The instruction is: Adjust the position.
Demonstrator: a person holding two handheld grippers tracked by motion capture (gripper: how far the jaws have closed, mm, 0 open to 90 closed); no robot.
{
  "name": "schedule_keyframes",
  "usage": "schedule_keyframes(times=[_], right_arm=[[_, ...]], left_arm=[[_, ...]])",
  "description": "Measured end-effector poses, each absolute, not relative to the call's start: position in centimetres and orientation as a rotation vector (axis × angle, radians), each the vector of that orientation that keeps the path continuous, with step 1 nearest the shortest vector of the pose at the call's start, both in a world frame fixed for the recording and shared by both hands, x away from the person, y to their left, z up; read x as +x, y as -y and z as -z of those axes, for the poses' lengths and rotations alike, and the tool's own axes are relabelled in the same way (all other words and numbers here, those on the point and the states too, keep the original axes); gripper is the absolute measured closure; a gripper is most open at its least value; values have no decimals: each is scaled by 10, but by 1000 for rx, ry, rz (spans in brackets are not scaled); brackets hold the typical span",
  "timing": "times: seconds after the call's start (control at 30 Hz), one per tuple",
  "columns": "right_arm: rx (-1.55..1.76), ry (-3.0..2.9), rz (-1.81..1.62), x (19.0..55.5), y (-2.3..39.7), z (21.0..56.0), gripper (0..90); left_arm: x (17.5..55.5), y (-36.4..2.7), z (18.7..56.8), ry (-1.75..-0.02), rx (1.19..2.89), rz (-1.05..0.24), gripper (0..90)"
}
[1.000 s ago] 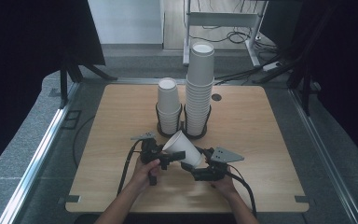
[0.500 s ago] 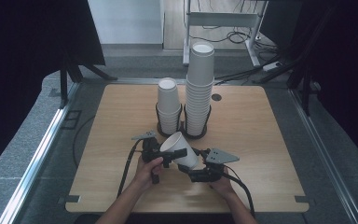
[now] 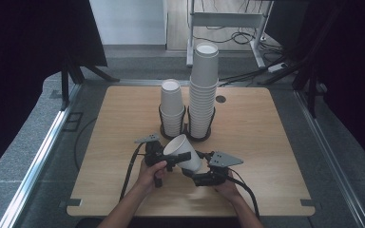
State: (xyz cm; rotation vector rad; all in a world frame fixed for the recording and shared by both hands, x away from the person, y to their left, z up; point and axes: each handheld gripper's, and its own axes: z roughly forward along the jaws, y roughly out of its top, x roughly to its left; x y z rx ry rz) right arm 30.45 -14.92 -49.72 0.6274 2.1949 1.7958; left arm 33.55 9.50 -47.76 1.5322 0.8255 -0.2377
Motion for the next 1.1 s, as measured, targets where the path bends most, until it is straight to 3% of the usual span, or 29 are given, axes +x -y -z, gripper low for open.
schedule_keyframes(times=[0.43,1.1], right_arm=[[652,-2236,-1757,306,149,499,140],[650,-2317,-1699,306,148,503,132]], left_arm=[[331,-98,470,-801,1544,185,124],[320,-100,454,-779,1566,71,124]])
